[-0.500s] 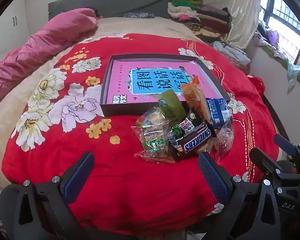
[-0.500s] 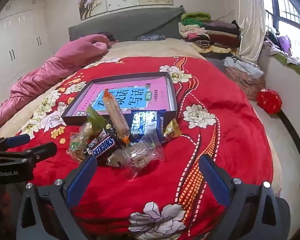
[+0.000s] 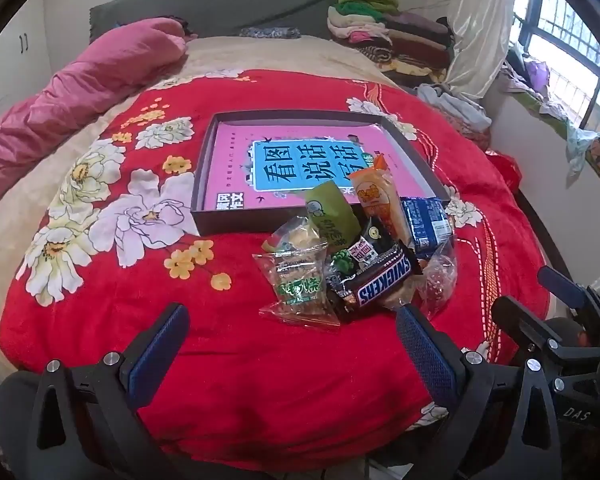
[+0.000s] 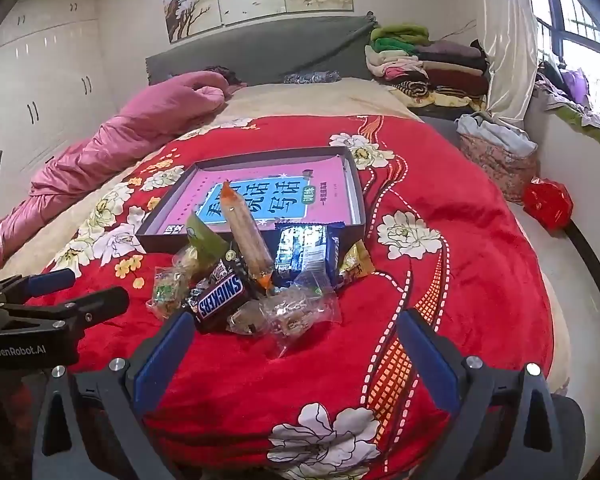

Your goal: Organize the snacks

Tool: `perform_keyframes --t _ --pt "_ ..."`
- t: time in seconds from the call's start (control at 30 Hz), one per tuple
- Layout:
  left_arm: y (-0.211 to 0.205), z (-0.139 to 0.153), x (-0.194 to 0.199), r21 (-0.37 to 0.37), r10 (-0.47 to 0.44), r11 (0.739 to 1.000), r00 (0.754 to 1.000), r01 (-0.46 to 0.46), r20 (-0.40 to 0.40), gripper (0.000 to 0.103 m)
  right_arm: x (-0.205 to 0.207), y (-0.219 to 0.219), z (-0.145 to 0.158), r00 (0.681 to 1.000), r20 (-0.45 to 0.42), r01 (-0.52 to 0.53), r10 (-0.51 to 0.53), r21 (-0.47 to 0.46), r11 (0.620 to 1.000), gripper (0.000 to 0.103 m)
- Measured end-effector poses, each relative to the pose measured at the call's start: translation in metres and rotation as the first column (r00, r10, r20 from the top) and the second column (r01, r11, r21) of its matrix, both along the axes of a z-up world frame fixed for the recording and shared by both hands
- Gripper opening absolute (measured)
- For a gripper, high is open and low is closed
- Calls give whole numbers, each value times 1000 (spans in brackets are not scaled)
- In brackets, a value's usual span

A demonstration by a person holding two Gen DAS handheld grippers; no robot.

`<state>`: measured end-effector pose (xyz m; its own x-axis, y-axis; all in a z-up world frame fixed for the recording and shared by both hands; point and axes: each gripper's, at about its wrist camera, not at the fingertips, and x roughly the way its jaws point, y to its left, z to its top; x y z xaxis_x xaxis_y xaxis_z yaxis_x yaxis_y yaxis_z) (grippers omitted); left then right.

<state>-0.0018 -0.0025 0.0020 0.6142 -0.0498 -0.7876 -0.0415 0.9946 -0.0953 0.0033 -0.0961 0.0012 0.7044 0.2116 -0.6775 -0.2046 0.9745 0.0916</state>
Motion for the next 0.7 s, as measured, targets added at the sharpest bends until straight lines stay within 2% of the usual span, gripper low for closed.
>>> perform_keyframes --t 0.7 --pt "-3 4 -1 -3 -20 1000 1000 21 13 103 -1 -5 5 1000 13 21 -21 2 1000 102"
